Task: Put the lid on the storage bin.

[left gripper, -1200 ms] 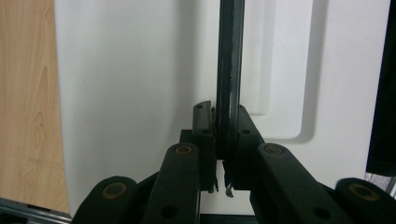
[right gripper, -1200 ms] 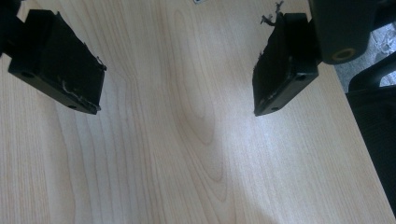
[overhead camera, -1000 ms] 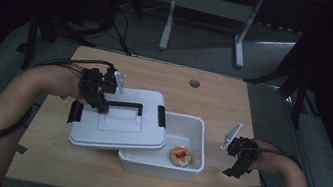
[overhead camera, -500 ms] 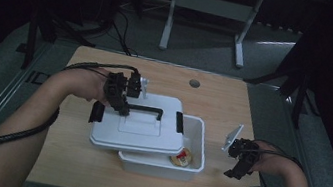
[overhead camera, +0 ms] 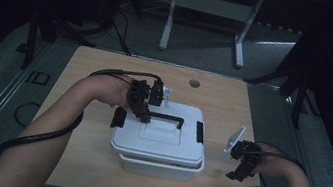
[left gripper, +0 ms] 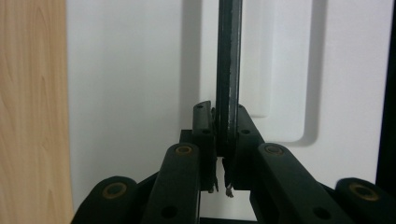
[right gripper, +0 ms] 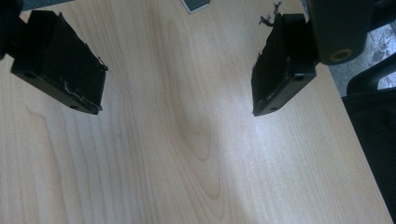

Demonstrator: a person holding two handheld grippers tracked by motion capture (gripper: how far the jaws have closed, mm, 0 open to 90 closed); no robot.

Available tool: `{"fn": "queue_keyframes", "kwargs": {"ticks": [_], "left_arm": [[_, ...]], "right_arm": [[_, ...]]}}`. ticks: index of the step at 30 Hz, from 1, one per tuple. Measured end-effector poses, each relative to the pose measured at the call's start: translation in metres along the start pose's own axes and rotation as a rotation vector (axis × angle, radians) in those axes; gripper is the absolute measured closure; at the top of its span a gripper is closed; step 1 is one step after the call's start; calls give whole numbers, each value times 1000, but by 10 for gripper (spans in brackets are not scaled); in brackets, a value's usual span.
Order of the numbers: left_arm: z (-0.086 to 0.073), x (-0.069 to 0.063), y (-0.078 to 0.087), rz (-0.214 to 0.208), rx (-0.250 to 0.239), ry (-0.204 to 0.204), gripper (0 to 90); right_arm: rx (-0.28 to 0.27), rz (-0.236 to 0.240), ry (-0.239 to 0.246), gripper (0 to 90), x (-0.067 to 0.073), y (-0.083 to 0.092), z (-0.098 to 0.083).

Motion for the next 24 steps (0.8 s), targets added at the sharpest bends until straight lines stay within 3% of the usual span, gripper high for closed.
{"fn": "queue_keyframes", "kwargs": {"ticks": [7, 9, 15, 24], "left_arm": [[13, 1, -13, -22, -13, -11, 833], [13, 3, -17, -9, -9, -24, 834], [12, 5, -32, -39, 1, -12, 833], [8, 6, -33, -47, -3, 2, 833]], "right_arm": [[-6, 2, -8, 175, 1, 0, -2], [-9, 1, -5, 175, 1, -1, -2], [-7, 4, -10, 175, 0, -1, -4], [-4, 9, -8, 175, 1, -4, -2]]}}
Point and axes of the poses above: each handheld gripper's, and its own axes: y roughly backward along the jaws, z roughly out of its top, x roughly to its left, the point moved 2 cm from there along -y, roughly forward along the jaws, and after that the axes turned 2 degrees about y, right-handed, at the moved point
